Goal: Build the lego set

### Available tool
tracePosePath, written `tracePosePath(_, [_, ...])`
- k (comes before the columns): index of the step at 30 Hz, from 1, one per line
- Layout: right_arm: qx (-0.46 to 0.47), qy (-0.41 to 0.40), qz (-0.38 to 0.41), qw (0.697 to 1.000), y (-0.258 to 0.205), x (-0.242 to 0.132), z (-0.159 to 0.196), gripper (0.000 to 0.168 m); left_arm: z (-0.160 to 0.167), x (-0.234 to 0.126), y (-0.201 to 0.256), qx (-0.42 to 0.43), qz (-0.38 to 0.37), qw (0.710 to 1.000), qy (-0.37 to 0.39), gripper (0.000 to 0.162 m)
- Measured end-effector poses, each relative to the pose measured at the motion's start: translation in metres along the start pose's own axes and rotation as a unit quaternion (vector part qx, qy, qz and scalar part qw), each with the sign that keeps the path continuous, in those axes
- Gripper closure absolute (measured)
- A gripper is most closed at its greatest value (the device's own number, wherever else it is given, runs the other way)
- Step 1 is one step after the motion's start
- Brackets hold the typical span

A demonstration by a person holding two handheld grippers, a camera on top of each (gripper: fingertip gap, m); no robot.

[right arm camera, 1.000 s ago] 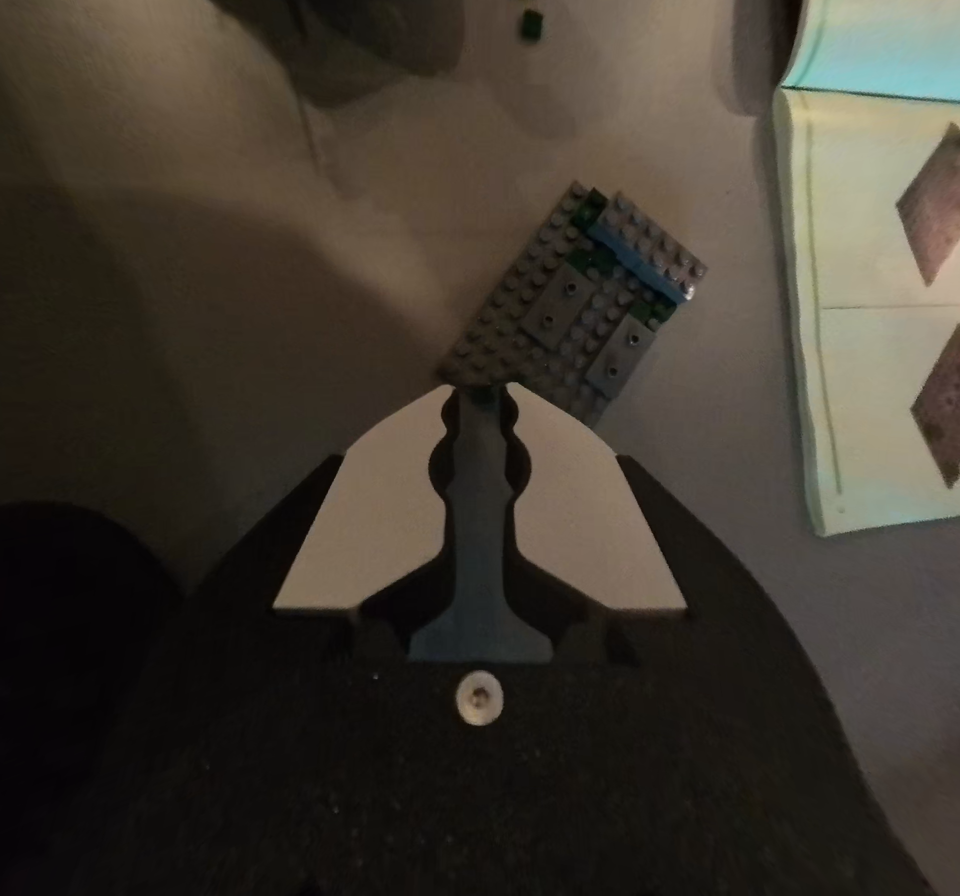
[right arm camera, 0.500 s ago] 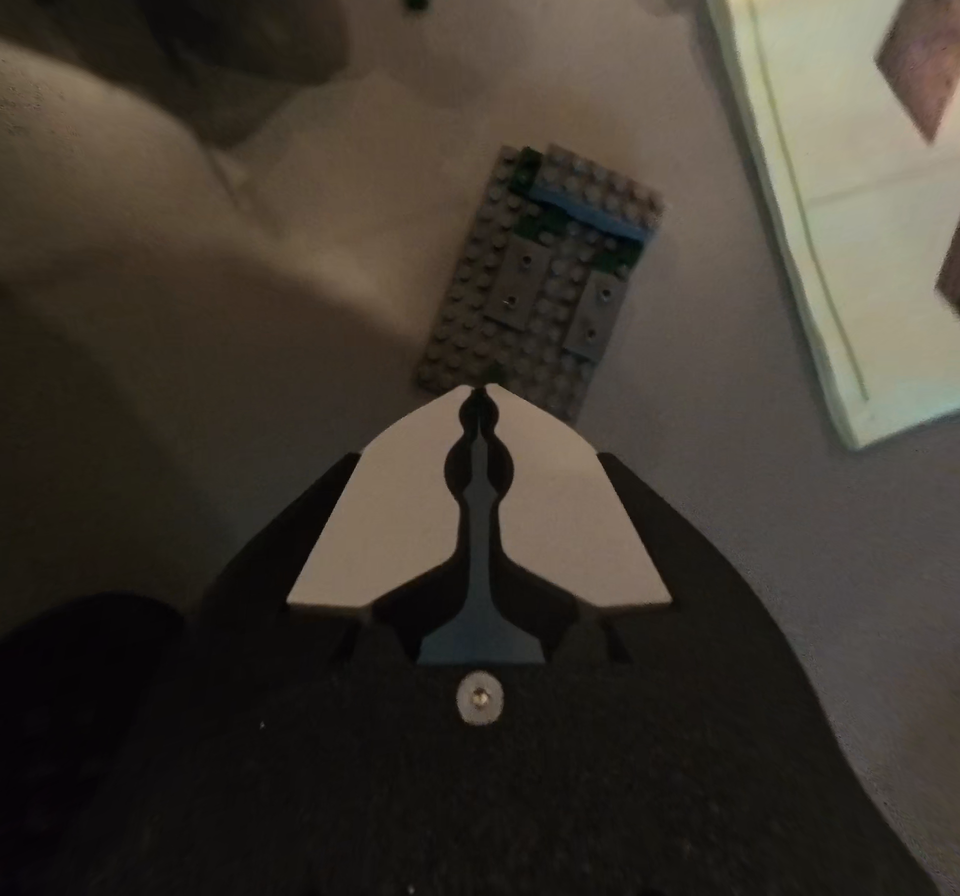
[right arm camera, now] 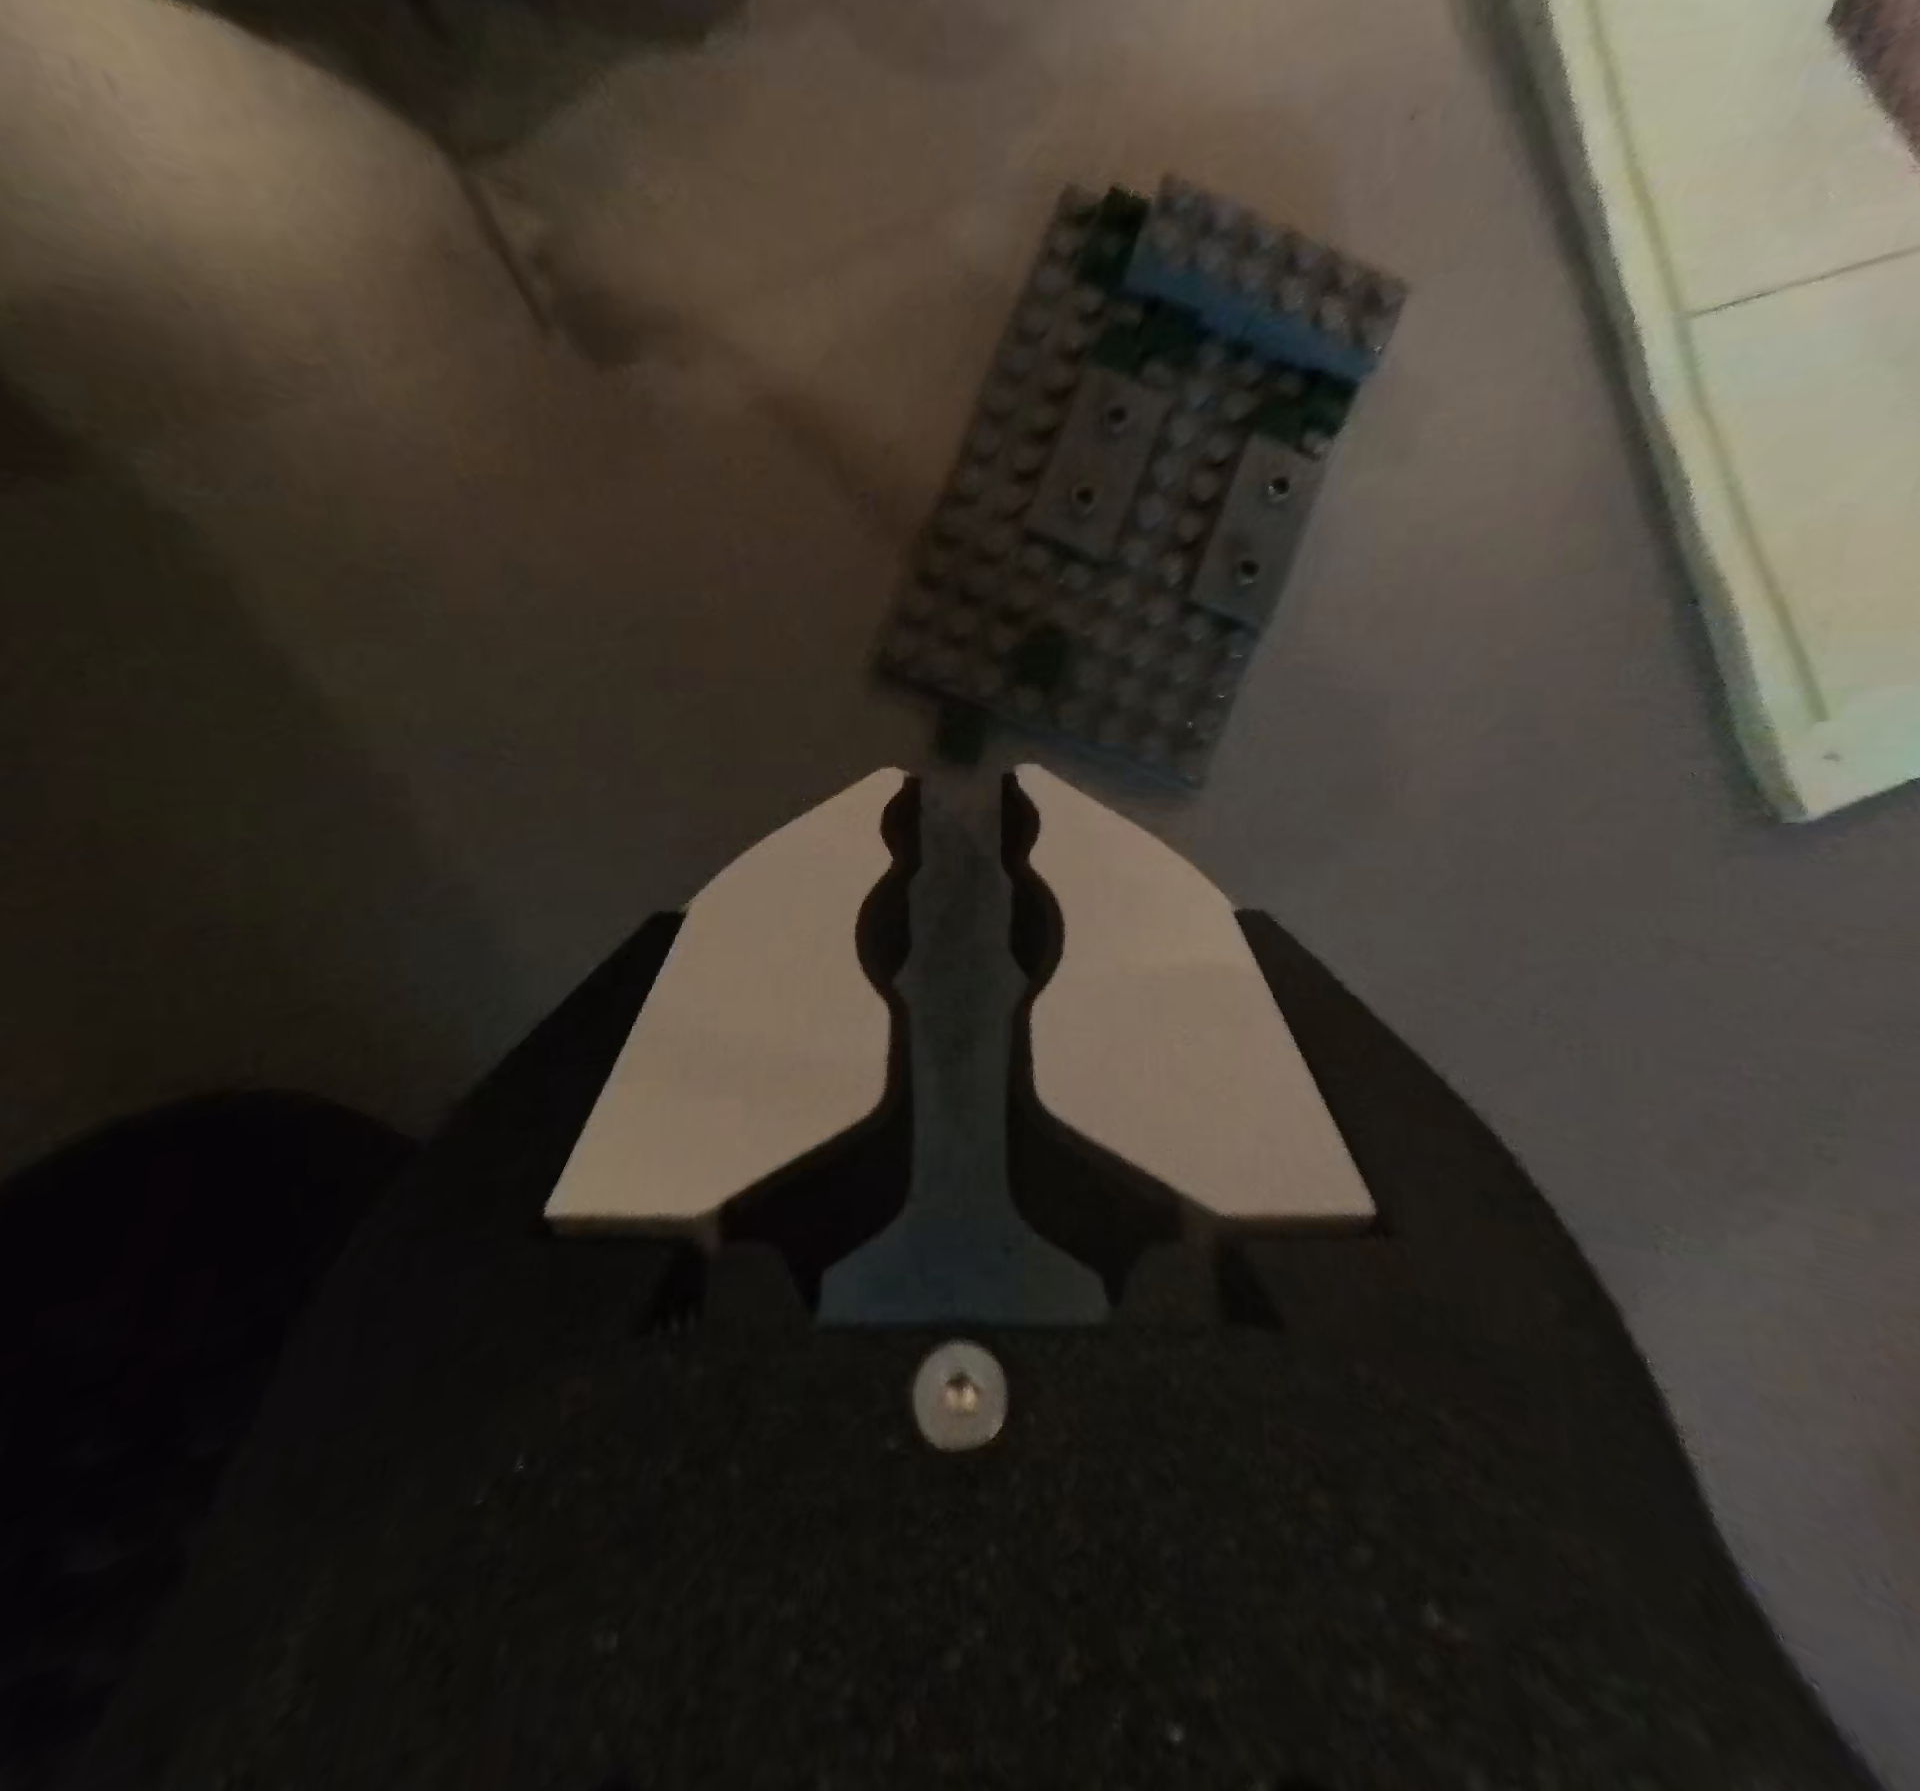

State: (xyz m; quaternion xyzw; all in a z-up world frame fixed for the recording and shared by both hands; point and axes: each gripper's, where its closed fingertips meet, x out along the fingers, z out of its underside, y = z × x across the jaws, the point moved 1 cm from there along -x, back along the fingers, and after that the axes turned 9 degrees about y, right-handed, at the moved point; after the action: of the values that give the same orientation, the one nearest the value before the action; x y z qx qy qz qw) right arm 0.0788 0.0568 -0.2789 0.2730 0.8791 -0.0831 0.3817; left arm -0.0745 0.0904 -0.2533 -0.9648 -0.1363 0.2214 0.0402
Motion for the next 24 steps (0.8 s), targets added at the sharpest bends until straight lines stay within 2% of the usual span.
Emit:
tracePosePath(7, [0.046,0.018,0.002,0.999,-0.001,0.007,-0.005,0.160,0.001,0.001,0.001,0.001,0.001,1.000,-0.003,0.161])
tracePosePath(24, [0.108,0.048,0.051,0.992,0.005,0.008,-0.016,0.161,0.001,0.000,0.001,0.003,0.004,1.000,-0.002,0.161])
